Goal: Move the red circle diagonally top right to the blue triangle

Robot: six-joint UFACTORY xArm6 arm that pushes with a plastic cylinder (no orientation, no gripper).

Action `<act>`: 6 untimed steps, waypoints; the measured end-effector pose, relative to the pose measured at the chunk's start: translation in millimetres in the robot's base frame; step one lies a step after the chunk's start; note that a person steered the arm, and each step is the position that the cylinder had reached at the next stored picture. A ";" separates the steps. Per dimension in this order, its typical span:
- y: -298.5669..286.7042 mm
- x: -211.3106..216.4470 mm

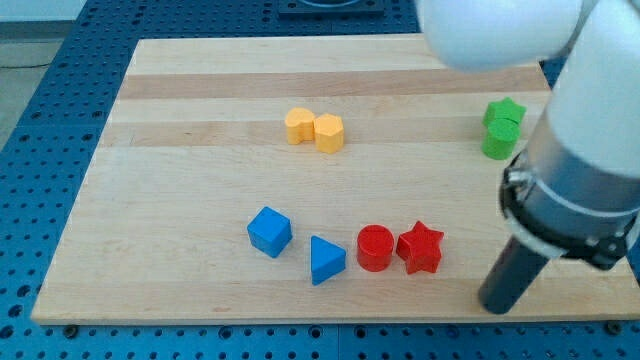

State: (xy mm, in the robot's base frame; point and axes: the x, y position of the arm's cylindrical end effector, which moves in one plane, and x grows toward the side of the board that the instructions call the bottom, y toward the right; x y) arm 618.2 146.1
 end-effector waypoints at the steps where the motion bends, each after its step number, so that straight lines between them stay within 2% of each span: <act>1: -50.6 -0.3; 2: -83.9 -8.0; 5: -89.1 -60.3; 6: -112.7 -46.7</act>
